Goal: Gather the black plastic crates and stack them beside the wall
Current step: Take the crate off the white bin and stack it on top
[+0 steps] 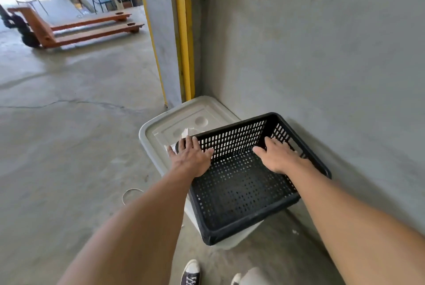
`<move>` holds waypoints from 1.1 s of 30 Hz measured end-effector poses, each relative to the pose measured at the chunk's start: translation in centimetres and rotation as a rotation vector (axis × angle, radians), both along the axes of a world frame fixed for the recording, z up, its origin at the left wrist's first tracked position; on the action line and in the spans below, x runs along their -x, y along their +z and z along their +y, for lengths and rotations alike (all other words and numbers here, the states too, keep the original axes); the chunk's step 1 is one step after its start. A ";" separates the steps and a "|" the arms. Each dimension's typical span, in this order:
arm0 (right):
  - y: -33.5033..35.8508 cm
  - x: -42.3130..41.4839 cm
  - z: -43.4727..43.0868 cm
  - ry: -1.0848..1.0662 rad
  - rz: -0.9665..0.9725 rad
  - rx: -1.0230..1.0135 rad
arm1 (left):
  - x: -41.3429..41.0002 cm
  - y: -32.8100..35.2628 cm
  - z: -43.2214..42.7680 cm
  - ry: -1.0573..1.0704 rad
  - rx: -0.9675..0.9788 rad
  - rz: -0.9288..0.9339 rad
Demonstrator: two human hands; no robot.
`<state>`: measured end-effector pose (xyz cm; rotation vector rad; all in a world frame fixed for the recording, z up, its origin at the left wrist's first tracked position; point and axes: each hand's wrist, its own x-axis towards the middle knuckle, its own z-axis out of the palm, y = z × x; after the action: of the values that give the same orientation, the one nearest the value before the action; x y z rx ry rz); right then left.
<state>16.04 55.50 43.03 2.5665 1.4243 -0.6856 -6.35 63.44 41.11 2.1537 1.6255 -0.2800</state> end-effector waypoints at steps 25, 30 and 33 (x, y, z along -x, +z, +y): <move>-15.1 -21.8 4.7 0.289 -0.073 -0.048 | -2.3 -12.3 -3.8 0.234 0.018 0.171; -15.9 -22.1 3.7 0.329 -0.112 -0.187 | -1.8 -14.1 -4.8 0.184 -0.058 0.124; -16.3 -22.6 3.3 0.359 -0.125 -0.217 | -1.6 -14.8 -5.2 0.164 -0.169 0.113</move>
<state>38.69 58.84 26.68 2.3478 1.9364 -0.3281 -4.78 58.28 26.35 2.1419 1.9402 -0.2248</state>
